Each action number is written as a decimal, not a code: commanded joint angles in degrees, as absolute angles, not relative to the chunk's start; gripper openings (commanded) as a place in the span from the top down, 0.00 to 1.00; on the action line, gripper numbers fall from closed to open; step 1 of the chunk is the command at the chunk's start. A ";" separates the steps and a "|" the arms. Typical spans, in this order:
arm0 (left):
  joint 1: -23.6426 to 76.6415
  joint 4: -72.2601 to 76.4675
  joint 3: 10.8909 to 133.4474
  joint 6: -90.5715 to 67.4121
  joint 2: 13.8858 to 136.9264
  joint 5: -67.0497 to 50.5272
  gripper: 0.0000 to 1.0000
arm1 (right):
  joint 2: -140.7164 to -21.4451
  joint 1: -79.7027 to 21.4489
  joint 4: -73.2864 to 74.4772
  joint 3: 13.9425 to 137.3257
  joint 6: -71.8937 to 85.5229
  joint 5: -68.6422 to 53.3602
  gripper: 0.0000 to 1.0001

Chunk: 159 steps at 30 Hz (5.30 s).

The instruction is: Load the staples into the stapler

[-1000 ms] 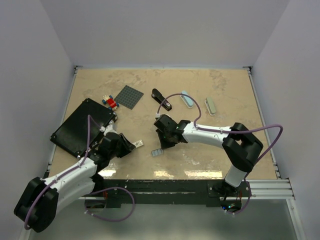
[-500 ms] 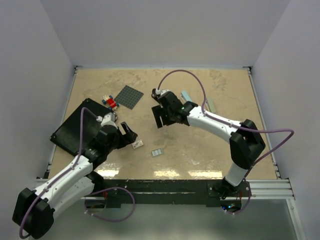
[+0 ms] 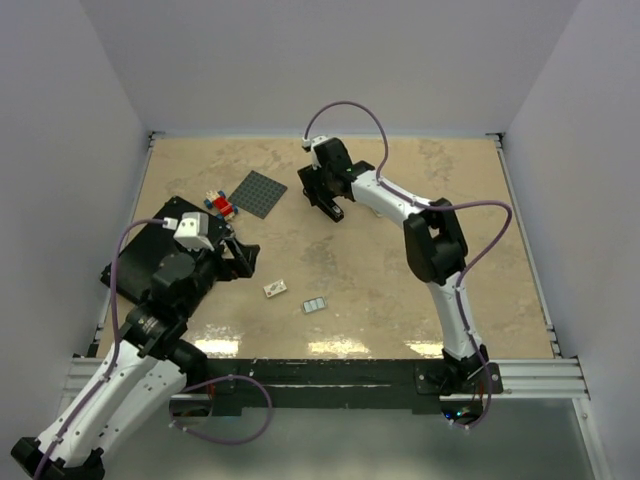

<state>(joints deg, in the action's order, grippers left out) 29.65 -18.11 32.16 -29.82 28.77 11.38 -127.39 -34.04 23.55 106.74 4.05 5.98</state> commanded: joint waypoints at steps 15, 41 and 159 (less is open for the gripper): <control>29.44 -12.93 32.52 -19.25 28.21 4.23 0.00 | -121.57 -33.92 23.82 100.22 -4.22 0.09 0.82; 29.44 1.76 27.95 0.88 27.25 2.00 0.00 | -100.10 -44.65 40.33 85.50 -5.62 1.32 0.18; 26.02 16.61 41.66 10.63 59.42 -55.84 1.00 | -63.73 -48.52 14.33 67.15 -25.22 -23.82 1.00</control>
<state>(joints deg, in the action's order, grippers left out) 26.52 17.19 39.92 8.08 60.25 -59.24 -66.11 -48.71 22.41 66.81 -25.58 -22.50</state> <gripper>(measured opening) 0.469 0.329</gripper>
